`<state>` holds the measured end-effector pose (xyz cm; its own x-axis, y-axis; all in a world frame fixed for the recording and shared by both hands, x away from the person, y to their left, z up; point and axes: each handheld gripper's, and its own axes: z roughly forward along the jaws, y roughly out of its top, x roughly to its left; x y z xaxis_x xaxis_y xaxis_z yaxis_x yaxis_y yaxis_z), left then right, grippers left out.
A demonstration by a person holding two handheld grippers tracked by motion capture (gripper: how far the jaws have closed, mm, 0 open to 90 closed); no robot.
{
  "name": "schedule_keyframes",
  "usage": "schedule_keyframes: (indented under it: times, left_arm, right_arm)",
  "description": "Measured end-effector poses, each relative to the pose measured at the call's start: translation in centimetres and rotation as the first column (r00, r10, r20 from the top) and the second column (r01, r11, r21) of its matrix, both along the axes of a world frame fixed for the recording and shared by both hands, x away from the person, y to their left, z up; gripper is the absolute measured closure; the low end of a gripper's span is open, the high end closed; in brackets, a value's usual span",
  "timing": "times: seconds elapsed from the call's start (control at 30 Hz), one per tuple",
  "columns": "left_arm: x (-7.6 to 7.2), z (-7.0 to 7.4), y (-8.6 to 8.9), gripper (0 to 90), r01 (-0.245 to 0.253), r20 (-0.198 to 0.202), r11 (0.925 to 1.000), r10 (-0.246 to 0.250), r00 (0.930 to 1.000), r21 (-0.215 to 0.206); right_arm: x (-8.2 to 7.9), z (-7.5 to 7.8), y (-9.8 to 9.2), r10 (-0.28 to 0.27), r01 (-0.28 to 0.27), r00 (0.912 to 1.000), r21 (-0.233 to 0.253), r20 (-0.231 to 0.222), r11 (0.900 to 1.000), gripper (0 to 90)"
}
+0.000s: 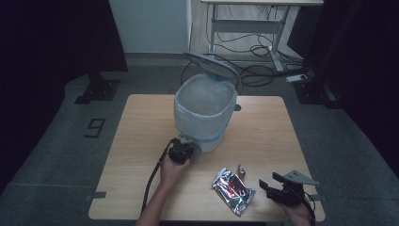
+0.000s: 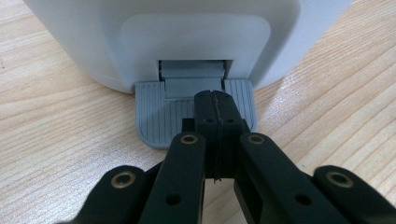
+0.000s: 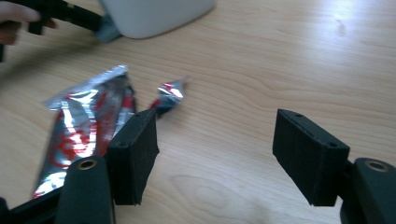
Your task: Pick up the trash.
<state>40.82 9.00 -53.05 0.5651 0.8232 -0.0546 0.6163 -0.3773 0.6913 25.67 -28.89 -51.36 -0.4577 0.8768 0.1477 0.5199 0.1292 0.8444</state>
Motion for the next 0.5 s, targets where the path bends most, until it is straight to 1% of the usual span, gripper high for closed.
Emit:
schedule_keyframes:
  times: [0.13,0.3,0.5]
  left_arm:
    - [0.0,0.0,0.0,90.0,-0.002,-0.001,1.0,0.002,1.0,-0.006]
    - [0.0,0.0,0.0,90.0,0.002,0.003,1.0,-0.002,1.0,-0.002]
    - [0.0,0.0,0.0,90.0,0.002,0.004,1.0,-0.002,1.0,0.002]
  right_arm:
    - [-0.4,0.2,0.6,0.033,-0.033,0.9995,0.011,-0.003,0.999,32.8]
    - [-0.7,-0.1,1.7,0.079,-0.079,0.9968,-0.008,-0.014,0.997,33.6]
    - [-0.8,-0.6,2.9,0.117,-0.118,0.9925,-0.028,-0.034,0.993,34.1]
